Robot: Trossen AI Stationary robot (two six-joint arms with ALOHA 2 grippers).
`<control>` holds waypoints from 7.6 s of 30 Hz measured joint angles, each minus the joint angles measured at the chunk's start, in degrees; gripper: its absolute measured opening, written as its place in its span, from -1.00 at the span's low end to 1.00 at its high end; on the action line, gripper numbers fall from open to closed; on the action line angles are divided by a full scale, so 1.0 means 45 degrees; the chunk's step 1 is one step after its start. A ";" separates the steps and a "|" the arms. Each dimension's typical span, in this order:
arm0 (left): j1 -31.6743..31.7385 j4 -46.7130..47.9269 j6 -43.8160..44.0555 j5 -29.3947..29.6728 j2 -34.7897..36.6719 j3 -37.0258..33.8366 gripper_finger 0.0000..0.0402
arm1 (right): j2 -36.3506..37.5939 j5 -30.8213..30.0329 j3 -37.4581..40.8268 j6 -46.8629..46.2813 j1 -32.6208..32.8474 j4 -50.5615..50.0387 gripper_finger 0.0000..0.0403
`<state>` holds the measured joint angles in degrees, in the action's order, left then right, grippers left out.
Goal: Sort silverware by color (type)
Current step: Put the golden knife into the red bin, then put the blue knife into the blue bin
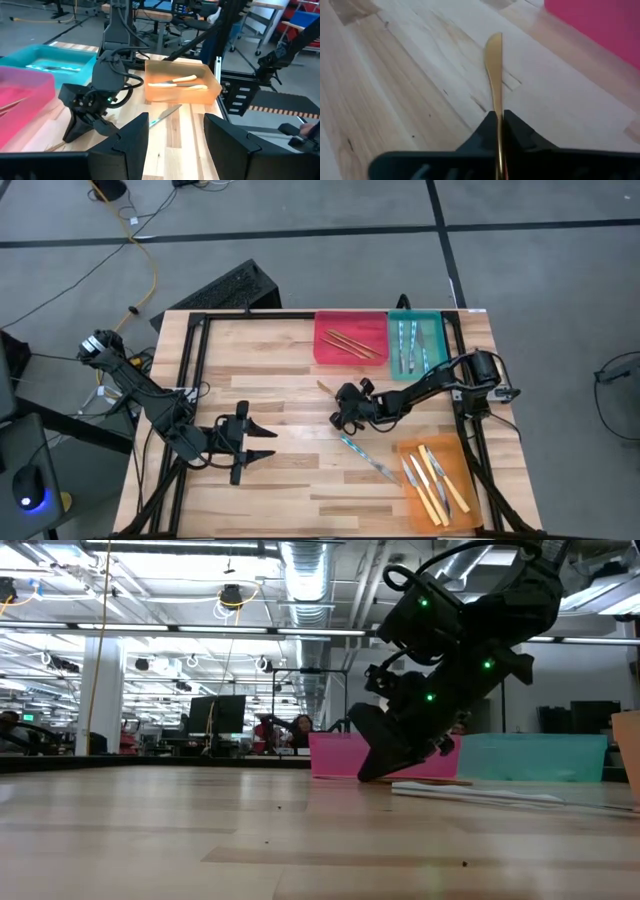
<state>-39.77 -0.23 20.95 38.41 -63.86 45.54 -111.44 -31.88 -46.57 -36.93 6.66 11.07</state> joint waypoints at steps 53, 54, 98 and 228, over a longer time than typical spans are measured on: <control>-0.1450 -0.0106 0.2259 0.1976 -0.1851 0.0005 -0.14 | 0.0837 0.1782 0.0042 0.1577 -0.0094 0.5643 -0.70; -0.1510 -0.0100 0.2259 0.1942 -0.1851 0.0005 -0.14 | 0.1248 0.1758 0.0015 0.1781 -0.0039 0.5003 -0.66; -0.1670 -0.0036 0.0540 0.1718 -0.1855 0.0005 -0.14 | -0.0937 -0.2913 0.0024 -0.4795 0.2681 0.0528 -0.90; -0.1714 0.1446 0.2593 0.3610 -0.1860 0.0000 -0.14 | 0.2913 0.7198 -0.0709 0.4504 -0.9015 -0.0122 -0.25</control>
<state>-47.48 6.28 32.62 54.65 -72.23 45.54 -98.33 0.51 -49.76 -16.67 -33.91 10.52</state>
